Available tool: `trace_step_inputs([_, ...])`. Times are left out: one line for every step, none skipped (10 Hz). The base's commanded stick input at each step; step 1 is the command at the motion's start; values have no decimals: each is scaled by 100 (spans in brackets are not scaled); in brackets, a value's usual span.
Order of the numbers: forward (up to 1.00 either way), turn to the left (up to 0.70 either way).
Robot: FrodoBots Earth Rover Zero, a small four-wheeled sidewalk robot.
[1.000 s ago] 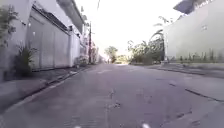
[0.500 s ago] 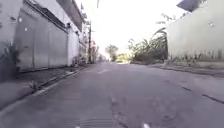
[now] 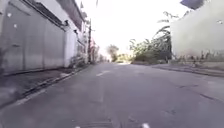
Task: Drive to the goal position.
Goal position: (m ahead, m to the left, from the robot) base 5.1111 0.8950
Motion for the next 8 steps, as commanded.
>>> trace_step_inputs([100,0])
trace_step_inputs([100,0])
trace_step_inputs([100,0])
trace_step_inputs([100,0])
trace_step_inputs([100,0])
trace_step_inputs([100,0])
trace_step_inputs([100,0])
trace_step_inputs([100,0])
